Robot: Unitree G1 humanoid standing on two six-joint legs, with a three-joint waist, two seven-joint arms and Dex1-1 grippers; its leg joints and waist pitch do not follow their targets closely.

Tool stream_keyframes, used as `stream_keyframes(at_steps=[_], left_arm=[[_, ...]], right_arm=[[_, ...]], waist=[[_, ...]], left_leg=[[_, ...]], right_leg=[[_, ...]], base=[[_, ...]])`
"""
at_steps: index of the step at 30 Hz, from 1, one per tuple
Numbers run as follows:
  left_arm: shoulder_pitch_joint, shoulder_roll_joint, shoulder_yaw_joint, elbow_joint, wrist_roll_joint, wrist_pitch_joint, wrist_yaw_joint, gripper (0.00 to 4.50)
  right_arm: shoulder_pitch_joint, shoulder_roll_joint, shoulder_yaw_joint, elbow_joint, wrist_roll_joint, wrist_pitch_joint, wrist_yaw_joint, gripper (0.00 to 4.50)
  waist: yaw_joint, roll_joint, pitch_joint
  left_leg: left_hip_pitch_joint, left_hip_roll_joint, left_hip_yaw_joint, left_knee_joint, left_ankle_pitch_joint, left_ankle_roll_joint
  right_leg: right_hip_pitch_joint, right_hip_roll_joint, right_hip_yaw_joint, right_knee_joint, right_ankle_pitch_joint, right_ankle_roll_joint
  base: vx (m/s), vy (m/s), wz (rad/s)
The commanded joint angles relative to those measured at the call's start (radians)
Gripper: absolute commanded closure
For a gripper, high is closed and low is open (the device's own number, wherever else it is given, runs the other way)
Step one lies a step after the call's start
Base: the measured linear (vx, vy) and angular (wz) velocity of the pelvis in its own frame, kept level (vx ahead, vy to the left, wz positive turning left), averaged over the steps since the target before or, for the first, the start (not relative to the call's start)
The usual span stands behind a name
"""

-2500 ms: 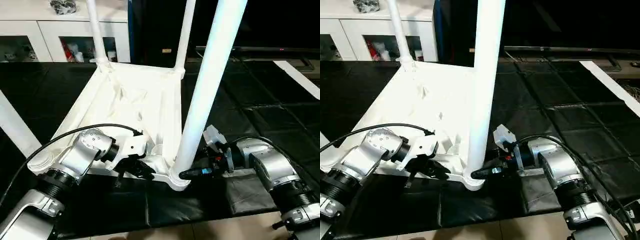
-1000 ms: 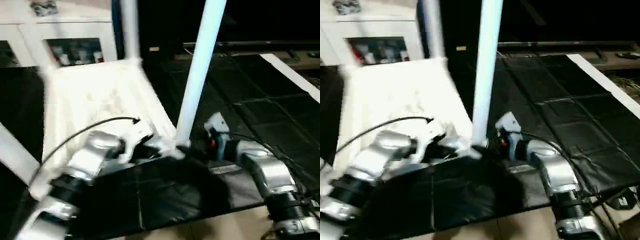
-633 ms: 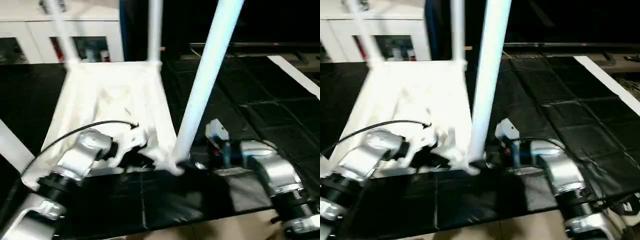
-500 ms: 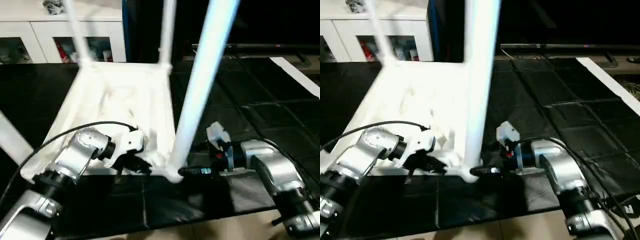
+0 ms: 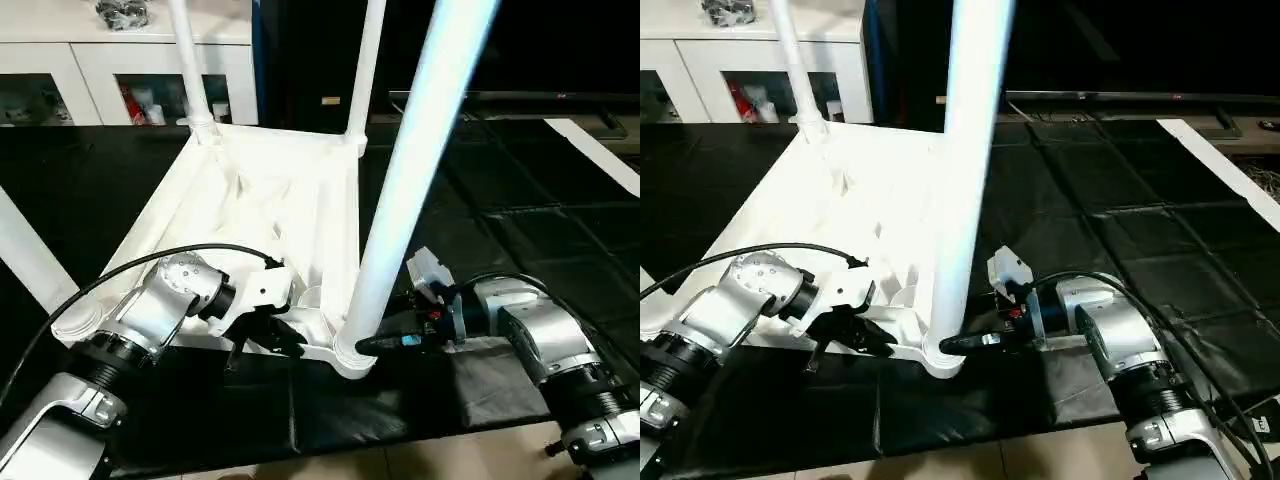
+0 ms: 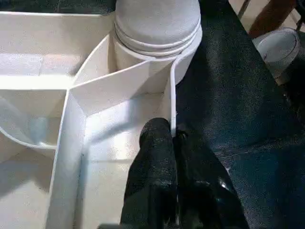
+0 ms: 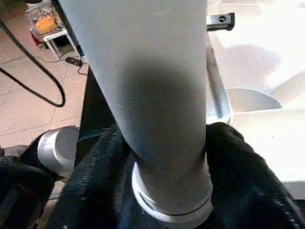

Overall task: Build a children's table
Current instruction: Rotate leg to tighten

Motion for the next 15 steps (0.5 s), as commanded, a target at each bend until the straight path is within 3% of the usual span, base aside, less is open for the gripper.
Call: stream_keyframes(at_steps=[1,6,7,8,9,13,15], left_arm=[[-0.014,-0.004,-0.029,-0.006,0.012,-0.018,-0.045,4.50],[-0.015,-0.017,-0.020,0.008,0.010,-0.004,-0.020,4.50],[-0.014,-0.026,-0.013,0.012,0.005,0.012,-0.004,4.50],[-0.014,-0.026,-0.013,0.012,0.005,0.012,-0.004,4.50],[-0.011,-0.045,0.004,0.018,-0.007,0.050,0.030,4.50],[0.006,-0.092,0.052,0.009,-0.034,0.146,0.136,4.50],[0.015,-0.114,0.070,-0.006,-0.041,0.184,0.184,4.50]], right_arm=[[-0.017,-0.007,0.005,0.011,0.000,-0.010,0.006,2.31],[-0.008,-0.002,0.007,0.003,0.008,-0.005,0.015,2.46],[-0.001,0.001,0.007,-0.008,0.015,0.001,0.015,2.48],[-0.001,0.001,0.007,-0.008,0.015,0.001,0.015,2.49],[0.018,0.007,0.005,-0.030,0.026,0.006,0.004,2.50],[0.066,0.048,-0.024,-0.073,0.028,0.022,-0.109,2.50],[0.084,0.071,-0.033,-0.090,0.022,0.042,-0.174,2.52]], waist=[[-0.004,0.001,-0.058],[-0.004,0.001,-0.058],[-0.004,0.010,-0.058],[-0.006,0.006,-0.058],[-0.004,0.013,-0.058],[-0.004,0.009,-0.058],[-0.009,0.006,-0.054]], left_leg=[[0.000,0.021,0.006,-0.069,-0.170,0.034],[0.001,0.021,0.006,-0.069,-0.172,0.032],[0.002,0.022,0.005,-0.069,-0.173,0.030],[0.001,0.021,0.006,-0.069,-0.174,0.030],[0.003,0.022,0.005,-0.069,-0.183,0.027],[0.005,0.021,0.005,-0.069,-0.192,0.024],[0.002,0.018,0.003,-0.074,-0.221,0.013]], right_leg=[[0.056,-0.046,0.042,-0.067,-0.213,-0.216],[0.056,-0.046,0.042,-0.068,-0.224,-0.211],[0.055,-0.046,0.042,-0.067,-0.221,-0.213],[0.055,-0.045,0.042,-0.069,-0.217,-0.213],[0.054,-0.045,0.042,-0.068,-0.217,-0.218],[0.053,-0.045,0.043,-0.069,-0.209,-0.224],[0.056,-0.047,0.042,-0.079,-0.288,-0.194]], base=[[0.000,0.000,0.00],[0.000,0.000,0.00],[0.000,0.000,0.00],[0.000,0.000,0.00],[0.000,0.000,0.00],[0.000,0.000,0.00],[0.000,0.000,0.00]])
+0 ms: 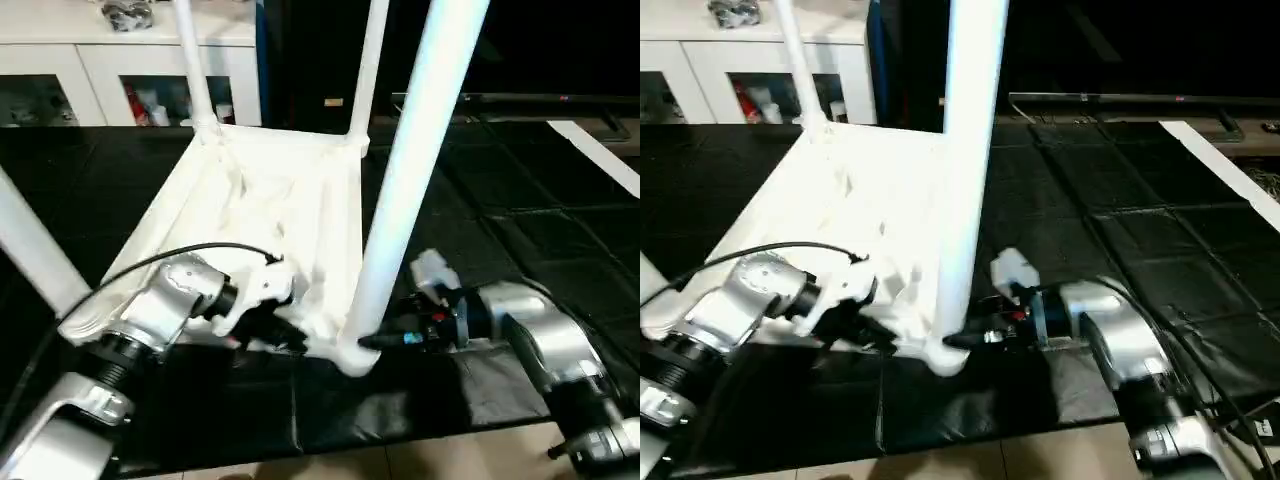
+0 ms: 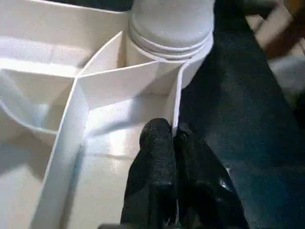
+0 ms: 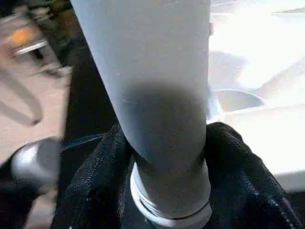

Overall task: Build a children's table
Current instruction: Rotate leg to tighten

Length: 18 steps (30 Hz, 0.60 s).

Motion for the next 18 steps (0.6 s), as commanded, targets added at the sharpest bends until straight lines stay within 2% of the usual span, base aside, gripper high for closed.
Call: stream_keyframes(at_steps=[1,2,4,5,6,7,8,9,10,11,12,13,14,15,16,18], left_arm=[[0.011,-0.068,0.027,-0.033,-0.037,0.072,0.120,4.50],[0.018,-0.084,0.037,-0.047,-0.039,0.097,0.147,4.50],[0.027,-0.107,0.047,-0.065,-0.042,0.131,0.182,4.50],[0.036,-0.145,0.064,-0.090,-0.047,0.182,0.236,4.50],[0.043,-0.177,0.077,-0.109,-0.050,0.223,0.279,4.50],[0.046,-0.201,0.087,-0.122,-0.050,0.250,0.315,4.50],[0.048,-0.209,0.090,-0.127,-0.049,0.259,0.326,4.50],[0.048,-0.209,0.090,-0.127,-0.049,0.259,0.326,4.50],[0.049,-0.237,0.101,-0.136,-0.045,0.280,0.370,4.50],[0.050,-0.242,0.103,-0.137,-0.044,0.283,0.377,4.50],[0.042,-0.277,0.117,-0.128,-0.031,0.290,0.443,4.50],[0.040,-0.285,0.121,-0.125,-0.029,0.292,0.458,4.50],[0.028,-0.320,0.138,-0.110,-0.018,0.298,0.526,4.50],[0.028,-0.320,0.138,-0.110,-0.018,0.298,0.526,4.50],[0.027,-0.329,0.144,-0.120,-0.010,0.310,0.554,4.50],[0.029,-0.324,0.147,-0.130,-0.006,0.318,0.559,4.50]], right_arm=[[0.014,0.066,0.027,-0.038,-0.001,0.042,-0.109,2.52],[0.020,0.086,0.023,-0.043,-0.013,0.055,-0.160,2.52],[0.026,0.118,0.017,-0.046,-0.023,0.067,-0.222,2.54],[0.029,0.165,0.012,-0.048,-0.037,0.087,-0.300,2.55],[0.029,0.203,0.010,-0.047,-0.047,0.102,-0.357,2.55],[0.026,0.234,0.007,-0.043,-0.054,0.114,-0.405,2.55],[0.025,0.244,0.006,-0.041,-0.056,0.117,-0.419,2.55],[0.025,0.244,0.006,-0.041,-0.056,0.117,-0.419,2.55],[0.012,0.280,0.000,-0.027,-0.070,0.130,-0.483,2.56],[0.010,0.286,-0.001,-0.024,-0.073,0.132,-0.495,2.56],[-0.022,0.332,-0.010,0.022,-0.109,0.127,-0.606,2.56],[-0.029,0.342,-0.011,0.033,-0.116,0.121,-0.627,2.56],[-0.063,0.385,-0.012,0.088,-0.151,0.090,-0.722,2.56],[-0.063,0.385,-0.012,0.088,-0.151,0.090,-0.722,2.56],[-0.069,0.405,-0.017,0.099,-0.165,0.067,-0.748,2.21],[-0.061,0.421,-0.033,0.083,-0.152,0.068,-0.750,1.87]], waist=[[-0.007,0.004,-0.053],[-0.010,0.001,-0.051],[-0.022,0.003,-0.051],[-0.027,0.002,-0.049],[-0.039,-0.001,-0.046],[-0.042,0.000,-0.045],[-0.052,-0.001,-0.045],[-0.054,0.000,-0.047],[-0.058,0.003,-0.048],[-0.062,0.003,-0.048],[-0.064,0.004,-0.047],[-0.071,-0.006,-0.048],[-0.078,-0.006,-0.049],[-0.080,-0.003,-0.048],[-0.079,-0.009,-0.050],[-0.076,-0.006,-0.049]], left_leg=[[0.000,0.017,0.001,-0.075,-0.229,0.012],[-0.004,0.016,-0.001,-0.078,-0.230,0.006],[-0.003,0.013,-0.003,-0.078,-0.249,0.002],[-0.005,0.013,-0.004,-0.079,-0.254,0.000],[-0.006,0.010,-0.006,-0.080,-0.273,-0.005],[-0.005,0.009,-0.007,-0.079,-0.279,-0.007],[-0.008,0.006,-0.009,-0.079,-0.280,-0.008],[-0.007,0.005,-0.010,-0.078,-0.281,-0.004],[-0.004,0.005,-0.010,-0.078,-0.281,0.012],[-0.007,0.008,-0.009,-0.079,-0.275,0.010],[-0.007,0.008,-0.010,-0.081,-0.276,0.010],[-0.010,0.005,-0.008,-0.079,-0.267,0.010],[-0.014,0.005,-0.010,-0.080,-0.260,0.005],[-0.015,0.005,-0.012,-0.080,-0.260,0.002],[-0.010,0.003,-0.009,-0.078,-0.263,0.007],[-0.006,0.006,-0.007,-0.078,-0.256,0.021]], right_leg=[[0.052,-0.047,0.039,-0.082,-0.317,-0.184],[0.053,-0.048,0.039,-0.086,-0.353,-0.166],[0.050,-0.047,0.037,-0.094,-0.423,-0.139],[0.050,-0.047,0.036,-0.095,-0.440,-0.130],[0.047,-0.046,0.032,-0.103,-0.502,-0.105],[0.045,-0.047,0.032,-0.105,-0.527,-0.096],[0.045,-0.047,0.030,-0.110,-0.558,-0.081],[0.045,-0.046,0.028,-0.113,-0.571,-0.072],[0.041,-0.043,0.030,-0.116,-0.554,-0.069],[0.041,-0.042,0.033,-0.111,-0.527,-0.078],[0.040,-0.041,0.031,-0.111,-0.516,-0.084],[0.039,-0.040,0.031,-0.107,-0.506,-0.088],[0.043,-0.041,0.029,-0.107,-0.510,-0.088],[0.042,-0.042,0.028,-0.106,-0.516,-0.087],[0.040,-0.041,0.029,-0.111,-0.524,-0.075],[0.035,-0.041,0.035,-0.110,-0.491,-0.084]], base=[[0.000,0.000,0.00],[0.000,0.000,0.00],[0.000,0.000,0.00],[0.000,0.000,0.00],[0.000,0.000,0.00],[0.000,0.000,0.00],[0.000,0.000,0.00],[0.000,0.000,0.00],[0.000,0.000,0.00],[0.000,0.000,0.00],[0.000,0.000,0.00],[0.000,0.000,0.00],[0.000,0.000,0.00],[0.000,0.000,0.00],[0.000,0.000,0.00],[0.000,0.000,0.00]])
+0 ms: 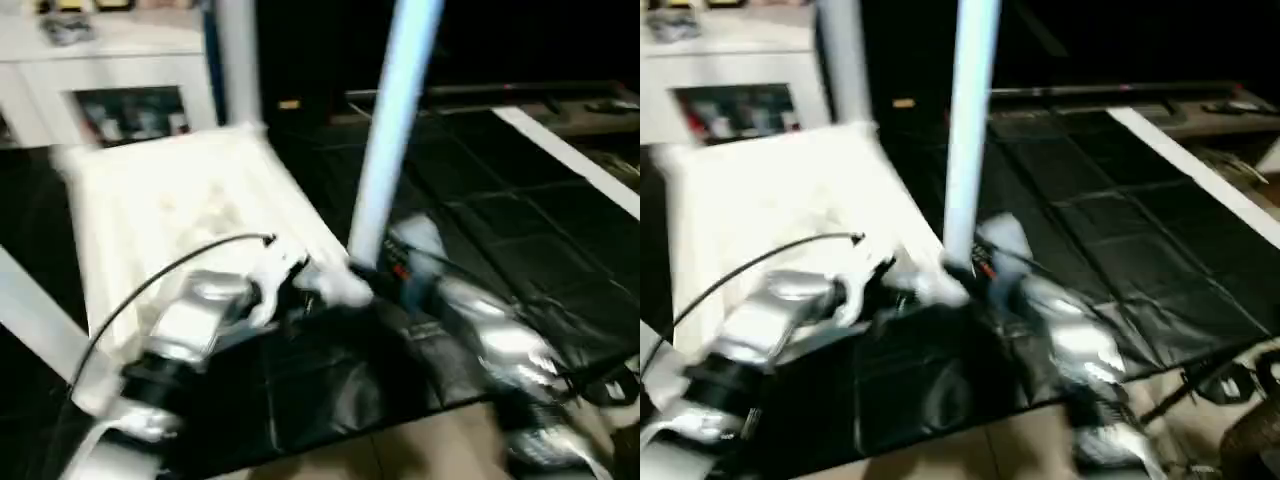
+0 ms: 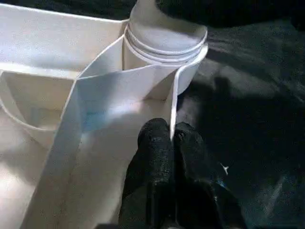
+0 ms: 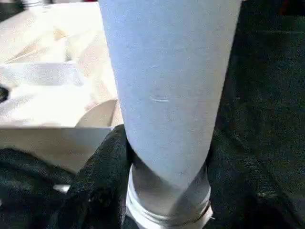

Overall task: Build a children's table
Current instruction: Rotate leg to tighten

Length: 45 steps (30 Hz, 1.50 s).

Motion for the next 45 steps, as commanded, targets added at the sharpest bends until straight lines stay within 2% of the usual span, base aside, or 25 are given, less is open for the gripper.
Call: stream_keyframes(at_steps=[1,4,6,8,10,11,15,18,21,23,25,26,27,29,31,32,34,35,37,40,45], left_arm=[[-0.022,-0.063,-0.032,-0.026,-0.048,-0.020,-0.004,4.50],[-0.012,-0.033,-0.042,-0.031,-0.048,-0.044,-0.038,4.50],[-0.004,-0.005,-0.050,-0.035,-0.048,-0.063,-0.070,4.50],[0.000,0.020,-0.053,-0.033,-0.049,-0.074,-0.101,4.50],[0.003,0.070,-0.071,-0.026,-0.040,-0.105,-0.169,4.50],[0.003,0.070,-0.071,-0.026,-0.040,-0.105,-0.169,4.50],[-0.002,0.125,-0.097,-0.015,-0.033,-0.143,-0.253,4.50],[-0.007,0.190,-0.140,0.007,-0.034,-0.247,-0.392,4.50],[-0.015,0.223,-0.161,0.015,-0.050,-0.290,-0.477,4.50],[-0.023,0.238,-0.172,0.019,-0.051,-0.303,-0.512,4.50],[-0.033,0.252,-0.189,0.027,-0.044,-0.327,-0.545,4.50],[-0.042,0.265,-0.204,0.035,-0.040,-0.347,-0.579,4.50],[-0.044,0.271,-0.212,0.036,-0.038,-0.354,-0.597,4.50],[-0.047,0.276,-0.219,0.040,-0.038,-0.365,-0.614,4.50],[-0.054,0.283,-0.232,0.049,-0.036,-0.388,-0.645,4.50],[-0.058,0.285,-0.237,0.055,-0.034,-0.399,-0.656,4.50],[-0.061,0.288,-0.245,0.059,-0.032,-0.412,-0.676,4.50],[-0.062,0.290,-0.247,0.060,-0.033,-0.414,-0.684,4.50],[-0.066,0.292,-0.249,0.065,-0.035,-0.419,-0.688,4.50],[-0.072,0.294,-0.250,0.076,-0.037,-0.430,-0.693,4.50],[-0.080,0.290,-0.248,0.098,-0.035,-0.453,-0.694,4.50]], right_arm=[[0.021,0.075,0.106,0.005,0.026,0.024,0.070,1.85],[0.050,0.045,0.122,-0.035,0.037,0.010,0.130,1.52],[0.069,0.010,0.118,-0.062,0.053,0.004,0.181,1.37],[0.082,-0.033,0.117,-0.085,0.066,-0.002,0.240,1.07],[0.093,-0.122,0.114,-0.105,0.087,-0.021,0.351,0.98],[0.093,-0.122,0.114,-0.105,0.087,-0.021,0.351,0.94],[0.088,-0.215,0.097,-0.116,0.109,-0.033,0.471,0.58],[0.061,-0.294,0.083,-0.103,0.124,-0.052,0.585,0.35],[0.035,-0.332,0.090,-0.075,0.126,-0.066,0.635,0.09],[0.025,-0.351,0.101,-0.070,0.134,-0.069,0.683,0.09],[0.016,-0.373,0.117,-0.068,0.151,-0.059,0.751,0.09],[0.011,-0.385,0.124,-0.075,0.186,-0.030,0.819,0.09],[0.008,-0.387,0.126,-0.078,0.197,-0.022,0.841,0.09],[0.004,-0.390,0.131,-0.074,0.200,-0.018,0.858,0.09],[-0.008,-0.397,0.148,-0.048,0.190,-0.029,0.887,0.09],[-0.014,-0.398,0.155,-0.034,0.186,-0.035,0.896,0.24],[-0.025,-0.394,0.162,-0.010,0.187,-0.028,0.910,0.35],[-0.028,-0.391,0.165,-0.004,0.189,-0.021,0.915,0.46],[-0.031,-0.390,0.169,0.000,0.191,-0.017,0.921,0.71],[-0.033,-0.390,0.176,0.003,0.193,-0.011,0.933,0.89],[-0.038,-0.390,0.184,0.020,0.195,-0.021,0.953,1.41]], waist=[[0.008,-0.007,-0.049],[0.015,-0.005,-0.052],[0.017,-0.003,-0.053],[0.021,-0.002,-0.053],[0.025,-0.002,-0.054],[0.027,-0.002,-0.053],[0.033,-0.001,-0.051],[0.036,-0.004,-0.051],[0.040,-0.003,-0.056],[0.046,-0.001,-0.057],[0.055,0.001,-0.058],[0.063,0.002,-0.058],[0.066,0.001,-0.060],[0.071,-0.001,-0.059],[0.073,0.000,-0.057],[0.074,-0.003,-0.055],[0.074,-0.004,-0.055],[0.078,-0.002,-0.053],[0.081,-0.002,-0.054],[0.082,-0.003,-0.056],[0.083,-0.004,-0.057]], left_leg=[[-0.016,0.008,-0.002,-0.074,-0.238,0.028],[-0.017,0.011,0.004,-0.073,-0.176,0.042],[-0.017,0.010,0.006,-0.071,-0.160,0.054],[-0.017,0.011,0.007,-0.070,-0.154,0.065],[-0.015,0.012,0.007,-0.069,-0.156,0.071],[-0.016,0.012,0.008,-0.068,-0.157,0.075],[-0.013,0.014,0.008,-0.070,-0.178,0.067],[-0.011,0.015,0.007,-0.071,-0.186,0.070],[-0.010,0.017,0.008,-0.068,-0.157,0.072],[-0.009,0.018,0.010,-0.064,-0.127,0.077],[-0.008,0.019,0.011,-0.061,-0.118,0.087],[-0.005,0.021,0.012,-0.061,-0.110,0.090],[-0.009,0.022,0.013,-0.058,-0.098,0.095],[-0.012,0.022,0.013,-0.057,-0.105,0.092],[-0.010,0.022,0.012,-0.059,-0.136,0.080],[-0.010,0.023,0.012,-0.061,-0.158,0.067],[-0.010,0.022,0.012,-0.062,-0.168,0.057],[-0.006,0.025,0.012,-0.064,-0.177,0.046],[-0.003,0.025,0.012,-0.063,-0.180,0.041],[-0.008,0.024,0.011,-0.062,-0.166,0.041],[-0.010,0.023,0.011,-0.061,-0.154,0.044]], right_leg=[[0.041,-0.041,0.036,-0.100,-0.443,-0.099],[0.048,-0.038,0.040,-0.086,-0.283,-0.140],[0.053,-0.038,0.040,-0.080,-0.230,-0.168],[0.055,-0.039,0.041,-0.079,-0.217,-0.172],[0.057,-0.039,0.040,-0.079,-0.210,-0.181],[0.057,-0.039,0.041,-0.078,-0.206,-0.186],[0.055,-0.040,0.041,-0.082,-0.250,-0.186],[0.055,-0.042,0.041,-0.084,-0.268,-0.180],[0.053,-0.041,0.041,-0.074,-0.210,-0.202],[0.054,-0.041,0.042,-0.065,-0.140,-0.234],[0.054,-0.040,0.041,-0.061,-0.114,-0.245],[0.053,-0.041,0.041,-0.059,-0.095,-0.255],[0.056,-0.041,0.041,-0.052,-0.062,-0.267],[0.056,-0.041,0.039,-0.051,-0.057,-0.273],[0.054,-0.043,0.038,-0.055,-0.103,-0.267],[0.054,-0.045,0.040,-0.059,-0.141,-0.257],[0.054,-0.047,0.040,-0.061,-0.174,-0.248],[0.050,-0.047,0.041,-0.064,-0.204,-0.236],[0.049,-0.047,0.042,-0.064,-0.201,-0.236],[0.053,-0.046,0.041,-0.060,-0.178,-0.235],[0.054,-0.047,0.040,-0.059,-0.171,-0.234]], base=[[0.000,0.000,0.00],[0.000,0.000,0.00],[0.000,0.000,0.00],[0.000,0.000,0.00],[0.000,0.000,0.00],[0.000,0.000,0.00],[0.000,0.000,0.00],[0.000,0.000,0.00],[0.000,0.000,0.00],[0.000,0.000,0.00],[0.000,0.000,0.00],[0.000,0.000,0.00],[0.000,0.000,0.00],[0.000,0.000,0.00],[0.000,0.000,0.00],[0.000,0.000,0.00],[0.000,0.000,0.00],[0.000,0.000,0.00],[0.000,0.000,0.00],[0.000,0.000,0.00],[0.000,0.000,0.00]])
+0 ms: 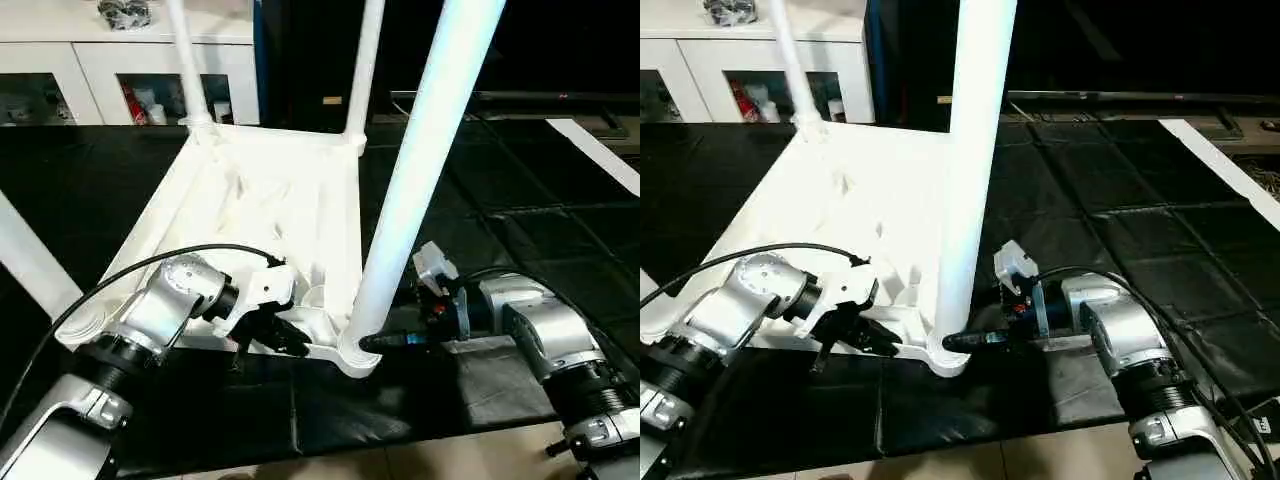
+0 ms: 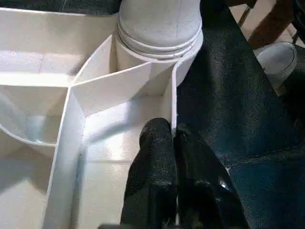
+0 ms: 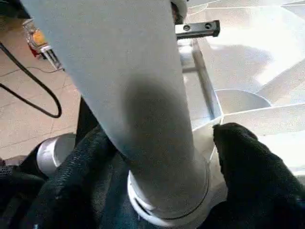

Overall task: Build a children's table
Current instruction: Rotate leg to tighten

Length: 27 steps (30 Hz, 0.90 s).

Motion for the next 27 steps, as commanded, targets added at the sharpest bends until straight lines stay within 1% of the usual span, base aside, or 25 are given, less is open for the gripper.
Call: stream_keyframes(at_steps=[1,3,4,5,7,12,14,15,17,18,19,20,21,22,23,24,25,26,27], left_arm=[[-0.015,-0.010,-0.029,-0.002,0.006,-0.016,-0.037,4.50],[-0.015,-0.011,-0.029,0.000,0.007,-0.018,-0.037,4.50],[-0.015,-0.012,-0.029,0.000,0.007,-0.019,-0.037,4.50],[-0.014,-0.011,-0.031,0.003,0.006,-0.023,-0.034,4.50],[-0.014,-0.011,-0.032,0.005,0.005,-0.025,-0.033,4.50],[-0.009,-0.014,-0.028,0.005,0.002,-0.025,-0.028,4.50],[-0.001,-0.016,-0.022,0.000,-0.002,-0.015,-0.017,4.50],[-0.001,-0.016,-0.022,0.000,-0.002,-0.015,-0.017,4.50],[0.007,-0.033,-0.003,-0.002,-0.007,0.013,0.029,4.50],[0.008,-0.039,0.002,-0.002,-0.008,0.020,0.043,4.50],[0.008,-0.039,0.002,-0.002,-0.008,0.020,0.043,4.50],[0.011,-0.071,0.029,0.002,-0.010,0.041,0.120,4.50],[0.014,-0.105,0.050,-0.005,-0.015,0.096,0.187,4.50],[0.018,-0.117,0.056,-0.013,-0.018,0.120,0.208,4.50],[0.018,-0.117,0.056,-0.013,-0.018,0.120,0.208,4.50],[0.026,-0.153,0.072,-0.036,-0.024,0.184,0.267,4.50],[0.030,-0.174,0.081,-0.048,-0.029,0.216,0.296,4.50],[0.030,-0.179,0.082,-0.049,-0.030,0.221,0.302,4.50],[0.032,-0.225,0.099,-0.063,-0.036,0.274,0.364,4.50]], right_arm=[[-0.024,-0.007,0.005,0.007,0.004,-0.002,0.016,1.41],[-0.025,-0.005,0.008,0.009,0.005,-0.005,0.018,1.63],[-0.025,-0.004,0.008,0.009,0.005,-0.006,0.018,1.63],[-0.026,-0.002,0.012,0.013,0.006,-0.008,0.020,1.81],[-0.026,-0.002,0.013,0.014,0.006,-0.008,0.021,1.87],[-0.016,0.008,0.018,0.003,0.011,0.008,0.025,2.30],[-0.003,0.013,0.017,-0.015,0.018,0.017,0.022,2.38],[-0.003,0.013,0.017,-0.015,0.018,0.017,0.022,2.40],[0.020,0.028,0.005,-0.038,0.025,0.025,-0.013,2.43],[0.025,0.033,0.001,-0.042,0.025,0.027,-0.027,2.45],[0.025,0.033,0.001,-0.042,0.025,0.027,-0.027,2.45],[0.044,0.060,-0.021,-0.057,0.015,0.044,-0.120,2.45],[0.066,0.103,-0.037,-0.075,-0.005,0.047,-0.230,2.46],[0.075,0.119,-0.040,-0.083,-0.014,0.050,-0.271,2.46],[0.075,0.119,-0.040,-0.083,-0.014,0.050,-0.271,2.47],[0.088,0.162,-0.048,-0.095,-0.037,0.060,-0.370,2.47],[0.091,0.186,-0.052,-0.098,-0.048,0.072,-0.420,2.49],[0.091,0.191,-0.053,-0.098,-0.050,0.074,-0.430,2.51],[0.089,0.239,-0.057,-0.100,-0.069,0.098,-0.520,2.52]], waist=[[-0.005,0.000,-0.059],[-0.005,0.000,-0.059],[-0.005,0.000,-0.059],[-0.005,0.000,-0.059],[-0.005,-0.001,-0.060],[-0.005,-0.002,-0.059],[-0.005,0.001,-0.059],[-0.006,0.000,-0.059],[-0.007,0.001,-0.058],[-0.006,0.003,-0.056],[-0.007,0.002,-0.055],[-0.006,0.008,-0.055],[-0.008,0.004,-0.053],[-0.013,0.004,-0.050],[-0.013,0.004,-0.050],[-0.017,0.001,-0.052],[-0.025,0.001,-0.049],[-0.035,0.000,-0.047],[-0.040,0.003,-0.048]], left_leg=[[0.000,0.021,0.007,-0.068,-0.154,0.041],[0.000,0.022,0.007,-0.069,-0.162,0.040],[0.000,0.022,0.006,-0.069,-0.163,0.038],[0.000,0.022,0.006,-0.069,-0.160,0.038],[0.000,0.022,0.006,-0.068,-0.154,0.040],[0.000,0.021,0.007,-0.068,-0.156,0.041],[-0.001,0.021,0.006,-0.069,-0.153,0.038],[0.000,0.021,0.006,-0.068,-0.155,0.037],[-0.001,0.021,0.006,-0.069,-0.161,0.036],[-0.001,0.022,0.006,-0.070,-0.167,0.032],[0.000,0.021,0.005,-0.072,-0.185,0.028],[0.003,0.022,0.004,-0.074,-0.199,0.021],[0.006,0.022,0.006,-0.074,-0.206,0.011],[0.004,0.019,0.002,-0.078,-0.230,-0.001],[0.004,0.019,0.002,-0.078,-0.230,-0.001],[0.001,0.015,-0.002,-0.080,-0.243,-0.005],[-0.001,0.015,-0.004,-0.082,-0.240,-0.014],[-0.004,0.012,-0.006,-0.083,-0.254,-0.015],[-0.006,0.011,-0.007,-0.083,-0.250,-0.018]], right_leg=[[0.058,-0.045,0.041,-0.063,-0.176,-0.227],[0.058,-0.045,0.041,-0.064,-0.188,-0.225],[0.058,-0.046,0.041,-0.064,-0.194,-0.223],[0.058,-0.046,0.041,-0.063,-0.191,-0.223],[0.058,-0.046,0.041,-0.063,-0.183,-0.225],[0.058,-0.046,0.041,-0.064,-0.197,-0.222],[0.058,-0.046,0.041,-0.064,-0.198,-0.219],[0.058,-0.045,0.041,-0.064,-0.196,-0.219],[0.058,-0.045,0.041,-0.065,-0.204,-0.217],[0.057,-0.045,0.042,-0.067,-0.212,-0.215],[0.057,-0.046,0.041,-0.070,-0.246,-0.208],[0.055,-0.046,0.042,-0.075,-0.276,-0.196],[0.051,-0.046,0.045,-0.077,-0.284,-0.190],[0.052,-0.048,0.042,-0.082,-0.335,-0.177],[0.052,-0.048,0.042,-0.082,-0.335,-0.177],[0.057,-0.048,0.038,-0.087,-0.398,-0.148],[0.055,-0.047,0.038,-0.088,-0.417,-0.132],[0.055,-0.048,0.036,-0.094,-0.465,-0.115],[0.058,-0.047,0.036,-0.095,-0.475,-0.106]], base=[[0.000,0.000,0.00],[0.000,0.000,0.00],[0.000,0.000,0.00],[0.000,0.000,0.00],[0.000,0.000,0.00],[0.000,0.000,0.00],[0.000,0.000,0.00],[0.000,0.000,0.00],[0.000,0.000,0.00],[0.000,0.000,0.00],[0.000,0.000,0.00],[0.000,0.000,0.00],[0.000,0.000,0.00],[0.000,0.000,0.00],[0.000,0.000,0.00],[0.000,0.000,0.00],[0.000,0.000,0.00],[0.000,0.000,0.00],[0.000,0.000,0.00]])
